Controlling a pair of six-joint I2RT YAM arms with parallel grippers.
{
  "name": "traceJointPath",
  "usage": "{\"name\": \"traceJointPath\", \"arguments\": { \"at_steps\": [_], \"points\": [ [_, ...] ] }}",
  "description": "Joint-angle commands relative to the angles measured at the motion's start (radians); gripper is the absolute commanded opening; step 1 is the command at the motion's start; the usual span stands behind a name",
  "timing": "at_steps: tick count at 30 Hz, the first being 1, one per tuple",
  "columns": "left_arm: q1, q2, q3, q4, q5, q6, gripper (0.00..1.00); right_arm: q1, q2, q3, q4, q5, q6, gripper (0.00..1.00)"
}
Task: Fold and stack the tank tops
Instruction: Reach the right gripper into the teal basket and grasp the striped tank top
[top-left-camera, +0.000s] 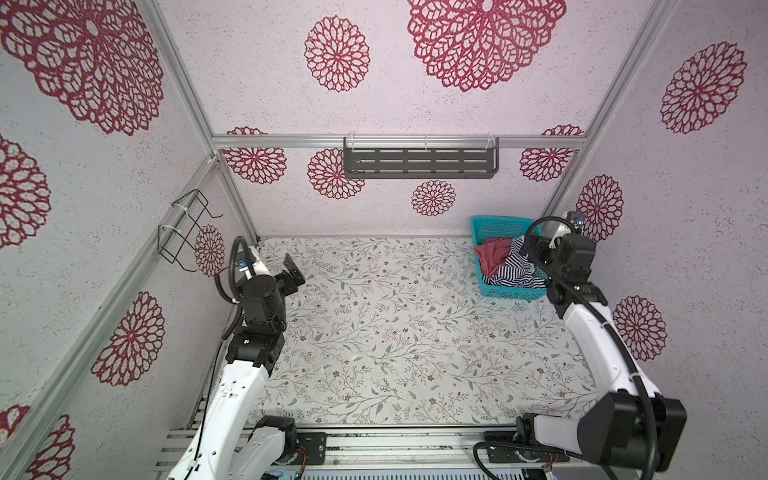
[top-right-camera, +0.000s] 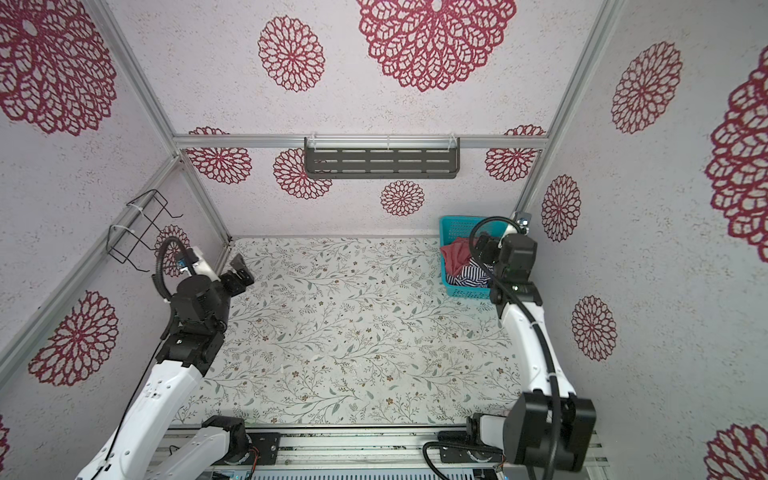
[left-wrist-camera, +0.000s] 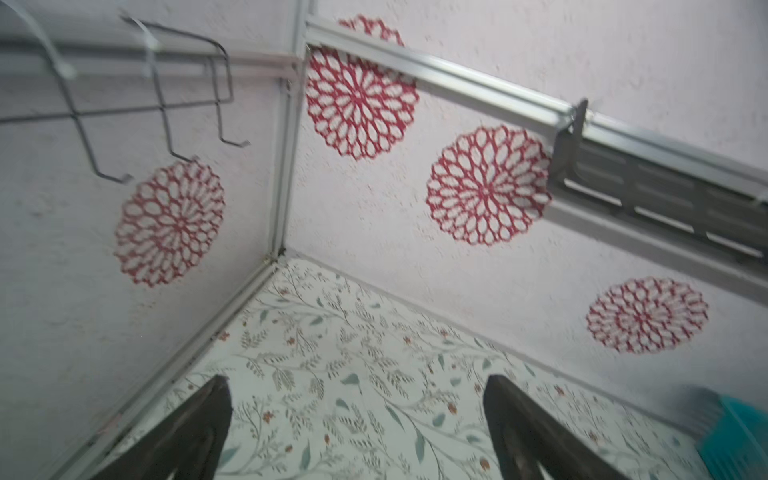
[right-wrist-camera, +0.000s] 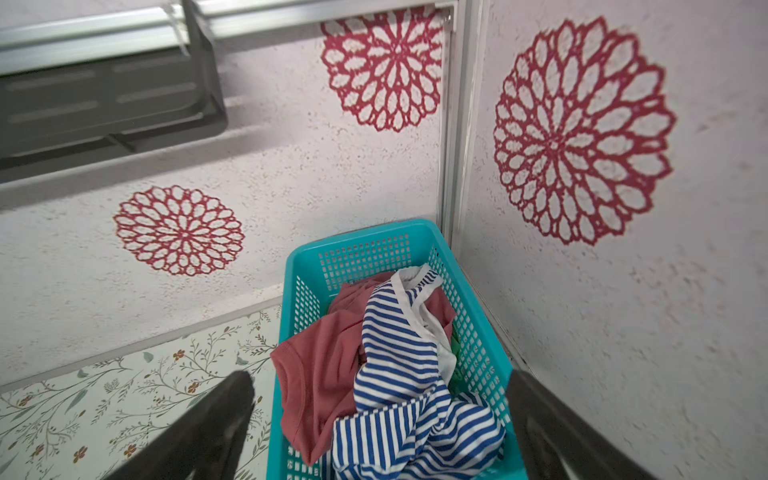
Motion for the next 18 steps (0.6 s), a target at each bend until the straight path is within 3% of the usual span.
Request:
{"name": "traceJointPath", "arguments": {
  "at_steps": [1,4,9,13,15,18],
  "points": [
    [-0.1,0.036,0.003,-0.202,0.001,-0.11,0.98,-0.03,0.187,0.096,-0.245,-0.094,0.034,0.91],
    [-0.143,0.038,-0.003,-0.203,0.018,-0.147,0.96,-0.058,0.33,0.205,-0.266,-0.149,0.043,0.71],
    [-0.171,0.046,-0.013,-0.205,0.044,-0.181,0.92,-0.076,0.517,0.341,-0.296,-0.179,0.042,0.64],
    [-0.179,0.038,-0.003,-0.217,0.035,-0.188,0.9,-0.077,0.559,0.42,-0.361,-0.227,0.04,0.21],
    [-0.18,0.034,0.005,-0.221,0.026,-0.186,0.89,-0.076,0.521,0.423,-0.369,-0.194,0.04,0.03],
    [-0.181,0.033,0.027,-0.227,0.025,-0.18,0.88,-0.06,0.437,0.437,-0.404,-0.148,0.014,0.0]
  ]
}}
